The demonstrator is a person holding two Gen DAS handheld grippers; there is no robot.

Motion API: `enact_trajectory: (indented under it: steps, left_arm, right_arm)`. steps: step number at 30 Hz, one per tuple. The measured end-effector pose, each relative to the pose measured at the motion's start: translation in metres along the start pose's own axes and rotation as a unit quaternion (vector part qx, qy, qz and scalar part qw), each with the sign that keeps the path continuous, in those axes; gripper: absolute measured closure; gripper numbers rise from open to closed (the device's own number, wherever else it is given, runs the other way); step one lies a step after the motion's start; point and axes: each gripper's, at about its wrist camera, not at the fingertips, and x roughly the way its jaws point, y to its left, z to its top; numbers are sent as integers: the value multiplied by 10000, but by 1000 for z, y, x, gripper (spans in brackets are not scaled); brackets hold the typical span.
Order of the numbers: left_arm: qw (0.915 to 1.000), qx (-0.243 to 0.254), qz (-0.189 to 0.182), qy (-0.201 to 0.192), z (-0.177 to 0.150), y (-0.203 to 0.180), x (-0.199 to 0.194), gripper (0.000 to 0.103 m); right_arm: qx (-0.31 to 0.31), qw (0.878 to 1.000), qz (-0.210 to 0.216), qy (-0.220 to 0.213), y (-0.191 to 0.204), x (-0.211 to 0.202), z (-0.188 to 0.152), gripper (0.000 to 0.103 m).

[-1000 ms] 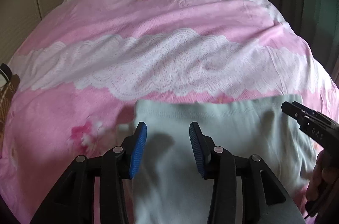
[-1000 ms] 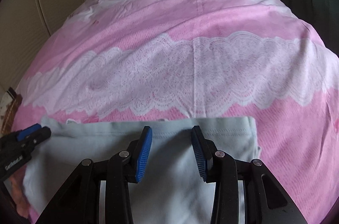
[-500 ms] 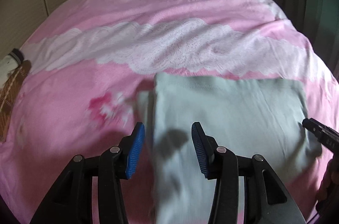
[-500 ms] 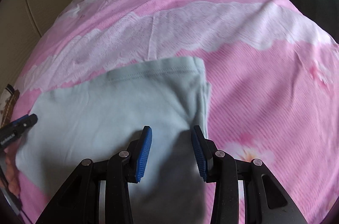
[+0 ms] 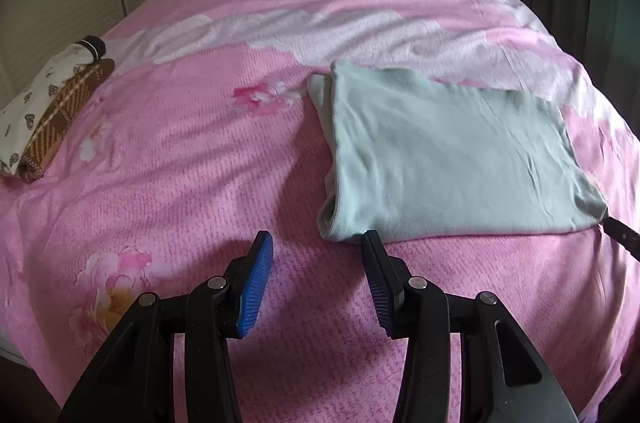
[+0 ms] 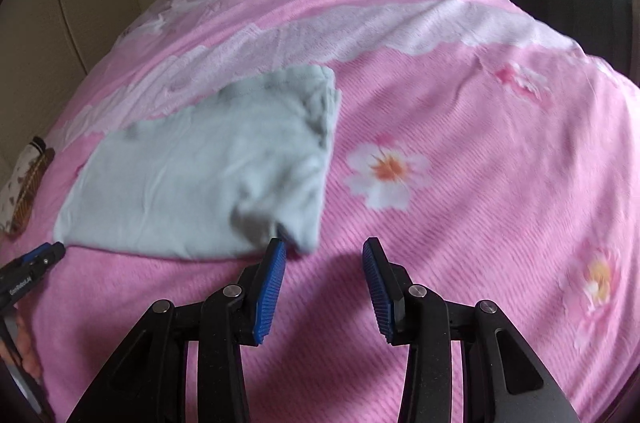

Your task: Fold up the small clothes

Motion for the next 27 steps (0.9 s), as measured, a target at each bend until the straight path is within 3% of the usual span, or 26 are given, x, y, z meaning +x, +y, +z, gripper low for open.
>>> enact_trajectory:
  steps: [8,9,11,21,27]
  left_arm:
    - [9999,-60,-131,-84,7,-2,4,58]
    - [9999,-82,-135,-60,7,-2,6,58]
    - [9999,-75,-114,-48,7,-4,8,58]
    - [9995,274,119,-109,7,-12,5,64]
    - [9995,221,201,-57,-2,-10,4,63]
  right_arm:
    - [-553,9982,174,-127,11,3,4,64]
    - [-626,9977,233,-74,12,6,4,68]
    - [-780,9963,344,74,14,15,5,92]
    - [-1528,9881,134,-137,14,-6,12,96]
    - [-1634,9857,47,408,8,8,0,95]
